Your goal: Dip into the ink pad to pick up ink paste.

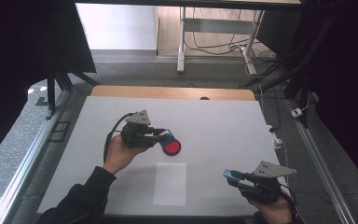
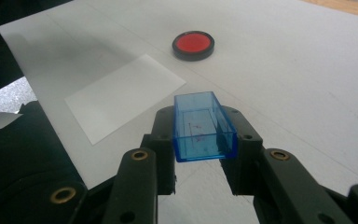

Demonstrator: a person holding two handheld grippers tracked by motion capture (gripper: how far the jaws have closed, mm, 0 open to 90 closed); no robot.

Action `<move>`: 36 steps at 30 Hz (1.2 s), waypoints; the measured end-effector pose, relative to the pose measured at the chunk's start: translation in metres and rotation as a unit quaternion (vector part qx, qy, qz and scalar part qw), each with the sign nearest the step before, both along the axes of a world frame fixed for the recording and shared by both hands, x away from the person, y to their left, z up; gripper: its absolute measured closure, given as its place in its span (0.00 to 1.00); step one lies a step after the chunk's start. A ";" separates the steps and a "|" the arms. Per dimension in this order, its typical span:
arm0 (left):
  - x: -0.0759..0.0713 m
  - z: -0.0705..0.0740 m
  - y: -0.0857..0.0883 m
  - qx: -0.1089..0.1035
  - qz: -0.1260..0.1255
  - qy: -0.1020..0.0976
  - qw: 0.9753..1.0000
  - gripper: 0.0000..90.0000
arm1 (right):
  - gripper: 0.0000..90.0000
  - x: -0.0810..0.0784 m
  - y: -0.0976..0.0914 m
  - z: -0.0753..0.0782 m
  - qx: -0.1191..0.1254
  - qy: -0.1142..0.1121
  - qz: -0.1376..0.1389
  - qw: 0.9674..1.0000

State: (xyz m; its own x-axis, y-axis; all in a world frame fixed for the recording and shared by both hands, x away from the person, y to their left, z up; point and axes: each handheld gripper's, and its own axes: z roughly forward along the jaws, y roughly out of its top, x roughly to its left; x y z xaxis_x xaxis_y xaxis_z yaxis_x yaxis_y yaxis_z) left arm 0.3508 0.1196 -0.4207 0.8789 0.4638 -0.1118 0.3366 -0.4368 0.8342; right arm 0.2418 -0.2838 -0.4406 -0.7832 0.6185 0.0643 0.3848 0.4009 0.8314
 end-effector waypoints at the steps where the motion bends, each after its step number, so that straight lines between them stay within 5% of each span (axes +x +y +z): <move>1: 0.001 0.000 -0.001 0.000 0.001 0.001 1.000 0.78 | 0.76 0.000 -0.001 0.000 -0.003 0.001 -0.004 1.000; 21: 0.020 -0.010 -0.009 0.005 0.019 0.004 1.000 0.78 | 0.76 -0.002 -0.022 -0.011 -0.020 0.032 -0.053 0.998; 36: 0.031 -0.028 -0.019 0.020 0.023 0.018 0.999 0.78 | 0.76 -0.001 -0.025 -0.014 -0.030 0.041 -0.056 0.997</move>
State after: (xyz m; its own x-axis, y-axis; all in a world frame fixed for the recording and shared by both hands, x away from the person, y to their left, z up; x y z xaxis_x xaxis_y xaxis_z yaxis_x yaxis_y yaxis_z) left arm 0.3819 0.1004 -0.4484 0.8520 0.5086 -0.1240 0.3873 -0.4529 0.8031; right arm 0.2407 -0.3088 -0.4551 -0.7026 0.7063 0.0864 0.4959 0.3989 0.7713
